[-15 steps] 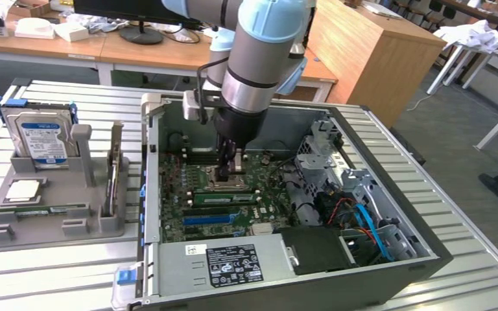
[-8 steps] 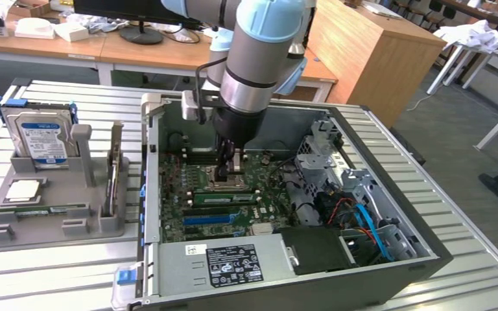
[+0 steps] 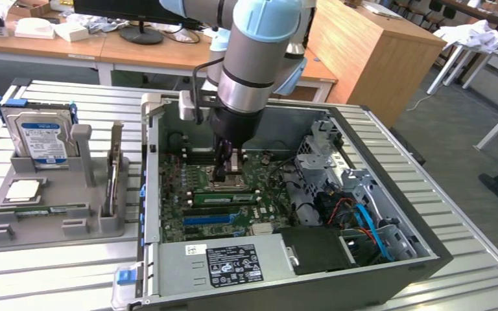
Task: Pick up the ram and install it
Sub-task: 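Press down the ram until it locks into place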
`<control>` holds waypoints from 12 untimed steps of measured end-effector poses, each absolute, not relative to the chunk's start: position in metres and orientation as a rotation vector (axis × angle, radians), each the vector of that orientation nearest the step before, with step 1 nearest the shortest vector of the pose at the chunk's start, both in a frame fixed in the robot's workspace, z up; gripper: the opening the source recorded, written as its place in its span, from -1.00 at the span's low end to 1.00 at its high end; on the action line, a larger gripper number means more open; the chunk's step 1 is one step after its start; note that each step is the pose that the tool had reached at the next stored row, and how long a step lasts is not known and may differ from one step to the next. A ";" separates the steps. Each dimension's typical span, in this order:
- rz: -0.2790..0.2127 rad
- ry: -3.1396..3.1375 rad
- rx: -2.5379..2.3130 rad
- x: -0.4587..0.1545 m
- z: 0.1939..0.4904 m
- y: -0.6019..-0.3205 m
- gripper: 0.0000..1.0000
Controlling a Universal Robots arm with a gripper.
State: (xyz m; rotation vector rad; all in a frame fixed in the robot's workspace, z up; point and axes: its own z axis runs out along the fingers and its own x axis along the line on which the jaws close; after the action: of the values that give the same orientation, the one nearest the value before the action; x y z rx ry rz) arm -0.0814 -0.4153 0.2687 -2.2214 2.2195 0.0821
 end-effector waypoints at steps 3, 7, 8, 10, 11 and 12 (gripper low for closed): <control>0.082 2.220 -2.221 -0.081 0.266 -0.415 -0.80; 0.082 2.220 -2.221 -0.081 0.261 -0.415 -0.80; 0.082 2.220 -2.221 -0.081 0.260 -0.415 -0.80; 0.082 2.220 -2.221 -0.081 0.258 -0.415 -0.80; 0.082 2.220 -2.221 -0.081 0.256 -0.415 -0.80; 0.082 2.220 -2.221 -0.081 0.255 -0.415 -0.80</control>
State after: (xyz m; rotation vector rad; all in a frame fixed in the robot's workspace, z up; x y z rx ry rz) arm -0.0815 -0.4152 0.2553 -2.2213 2.2197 0.0822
